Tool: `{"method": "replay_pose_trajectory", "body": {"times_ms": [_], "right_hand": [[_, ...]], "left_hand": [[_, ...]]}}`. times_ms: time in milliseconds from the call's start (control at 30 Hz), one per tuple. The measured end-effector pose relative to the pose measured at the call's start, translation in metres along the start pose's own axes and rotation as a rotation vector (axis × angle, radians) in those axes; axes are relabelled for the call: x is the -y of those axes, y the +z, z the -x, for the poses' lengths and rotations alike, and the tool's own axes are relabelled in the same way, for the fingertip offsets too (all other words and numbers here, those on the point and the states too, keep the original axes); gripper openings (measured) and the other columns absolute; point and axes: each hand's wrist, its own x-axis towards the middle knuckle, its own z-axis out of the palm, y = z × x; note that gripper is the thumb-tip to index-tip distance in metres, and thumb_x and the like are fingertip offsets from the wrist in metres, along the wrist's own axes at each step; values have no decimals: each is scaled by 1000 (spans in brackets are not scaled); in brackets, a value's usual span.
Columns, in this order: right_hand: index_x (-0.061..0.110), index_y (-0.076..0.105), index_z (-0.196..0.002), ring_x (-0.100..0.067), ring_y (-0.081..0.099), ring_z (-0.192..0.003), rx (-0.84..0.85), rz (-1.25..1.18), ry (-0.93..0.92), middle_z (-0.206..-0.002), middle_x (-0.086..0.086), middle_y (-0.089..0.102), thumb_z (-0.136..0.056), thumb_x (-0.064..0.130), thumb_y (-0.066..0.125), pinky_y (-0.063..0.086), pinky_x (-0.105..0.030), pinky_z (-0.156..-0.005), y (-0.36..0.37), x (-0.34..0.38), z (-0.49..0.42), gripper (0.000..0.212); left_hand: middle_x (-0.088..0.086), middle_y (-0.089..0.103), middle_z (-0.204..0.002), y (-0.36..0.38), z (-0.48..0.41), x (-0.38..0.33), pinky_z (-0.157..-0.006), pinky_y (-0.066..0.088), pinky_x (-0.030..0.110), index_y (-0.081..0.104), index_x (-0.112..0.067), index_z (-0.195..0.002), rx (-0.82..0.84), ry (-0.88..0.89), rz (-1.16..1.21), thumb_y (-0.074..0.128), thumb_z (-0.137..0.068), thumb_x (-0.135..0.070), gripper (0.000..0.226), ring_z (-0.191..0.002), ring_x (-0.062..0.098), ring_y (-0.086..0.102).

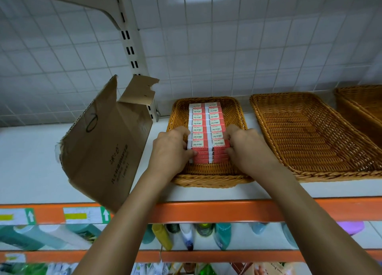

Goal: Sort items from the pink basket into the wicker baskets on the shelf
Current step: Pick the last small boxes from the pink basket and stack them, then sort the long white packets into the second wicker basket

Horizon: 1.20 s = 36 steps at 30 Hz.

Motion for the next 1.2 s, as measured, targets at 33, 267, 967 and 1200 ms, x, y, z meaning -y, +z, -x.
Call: {"method": "replay_pose_trajectory", "body": {"times_ms": [33, 267, 967, 1200], "right_hand": [[10, 47, -117, -31, 61, -98, -5, 12, 5, -108, -12, 64, -93, 14, 53, 50, -34, -78, 1, 1, 0, 25], [9, 40, -121, -31, 57, -103, 19, 16, 19, -117, -13, 59, -94, 19, 53, 48, -35, -81, -4, 5, 2, 31], [13, 48, -125, -27, 44, -115, -222, 146, 109, -123, -8, 52, -91, 26, 50, 32, -30, -93, -99, -161, 89, 36], [7, 55, -114, -34, 51, -106, -255, 209, 243, -108, -16, 57, -87, 18, 50, 36, -37, -89, -151, -276, 150, 30]], "left_hand": [[-3, 73, -94, 1, 1, 0, -85, 48, 30, 57, -23, -119, -11, 2, -13, 74, -80, -29, 42, -95, 15, 65], [3, 67, -112, 0, 6, -7, -92, 45, 37, 49, -22, -129, 9, -10, -128, 70, -84, -32, 51, -106, 23, 60], [8, 56, -119, 81, 15, -234, -90, 41, 39, 53, -15, -125, -109, 539, -214, 47, -93, -33, 37, -110, 29, 47], [6, 58, -114, 145, 31, -366, -90, 45, 41, 55, -19, -121, -50, 688, -181, 48, -92, -34, 33, -110, 29, 51]]}}
